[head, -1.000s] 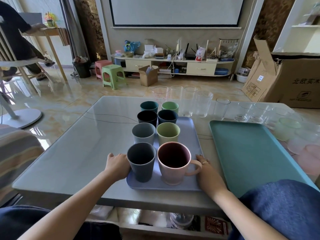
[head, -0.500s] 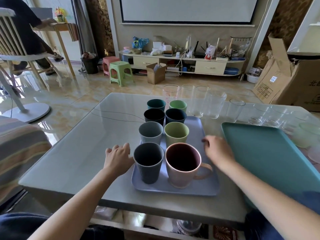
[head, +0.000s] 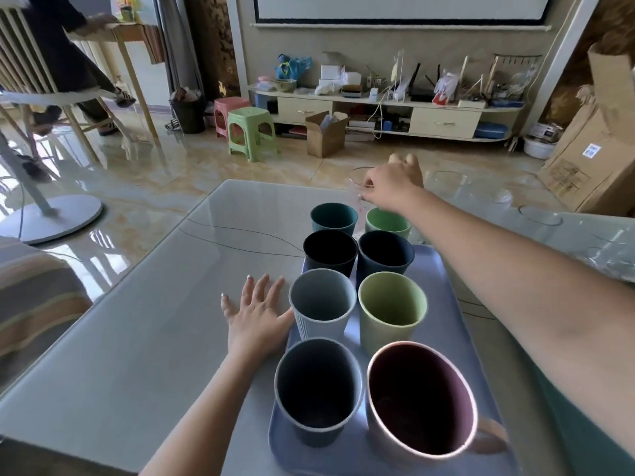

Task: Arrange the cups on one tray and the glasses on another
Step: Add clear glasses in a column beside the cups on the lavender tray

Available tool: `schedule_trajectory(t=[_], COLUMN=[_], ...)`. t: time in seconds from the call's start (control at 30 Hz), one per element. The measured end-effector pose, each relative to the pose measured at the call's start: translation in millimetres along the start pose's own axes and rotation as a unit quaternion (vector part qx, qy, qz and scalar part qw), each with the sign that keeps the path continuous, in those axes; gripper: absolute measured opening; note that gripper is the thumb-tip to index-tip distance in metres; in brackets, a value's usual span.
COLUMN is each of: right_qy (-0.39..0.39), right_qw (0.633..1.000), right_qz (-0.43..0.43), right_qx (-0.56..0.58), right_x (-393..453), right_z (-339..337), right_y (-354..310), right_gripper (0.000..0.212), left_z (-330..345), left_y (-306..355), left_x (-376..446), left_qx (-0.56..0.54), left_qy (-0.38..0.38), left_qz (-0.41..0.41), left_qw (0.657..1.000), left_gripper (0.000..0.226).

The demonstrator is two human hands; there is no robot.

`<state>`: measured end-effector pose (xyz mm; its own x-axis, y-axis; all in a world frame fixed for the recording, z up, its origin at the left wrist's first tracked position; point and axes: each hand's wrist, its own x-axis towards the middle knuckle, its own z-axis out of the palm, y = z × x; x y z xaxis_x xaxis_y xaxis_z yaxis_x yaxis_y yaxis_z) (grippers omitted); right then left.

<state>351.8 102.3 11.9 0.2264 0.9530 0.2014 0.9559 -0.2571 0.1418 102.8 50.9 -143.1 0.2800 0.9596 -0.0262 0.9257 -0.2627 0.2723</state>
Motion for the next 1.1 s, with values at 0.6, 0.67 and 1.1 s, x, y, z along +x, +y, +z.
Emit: schedule_trajectory(t=[0.6, 0.67, 1.1], right_qy=[0.314, 0.330, 0.216], right_qw=[0.938, 0.933, 0.945], right_qz=[0.021, 0.021, 0.019], right_qx=[0.143, 0.142, 0.243], right_x=[-39.6, -58.8, -141.0], right_z=[-47.9, -60.1, -16.3], right_y=[41.0, 54.8, 118.3], right_gripper=[0.011, 0.010, 0.009], left_z=[-0.4, -1.9, -5.7], left_y=[0.8, 0.7, 2.2], left_x=[-2.3, -3.8, -8.3], left_qx=[-0.007, 0.001, 0.013], left_qy=[0.006, 0.003, 0.007], left_qz=[-0.002, 0.002, 0.006], left_qw=[1.000, 1.000, 1.000], left_gripper=[0.070, 0.062, 0.061])
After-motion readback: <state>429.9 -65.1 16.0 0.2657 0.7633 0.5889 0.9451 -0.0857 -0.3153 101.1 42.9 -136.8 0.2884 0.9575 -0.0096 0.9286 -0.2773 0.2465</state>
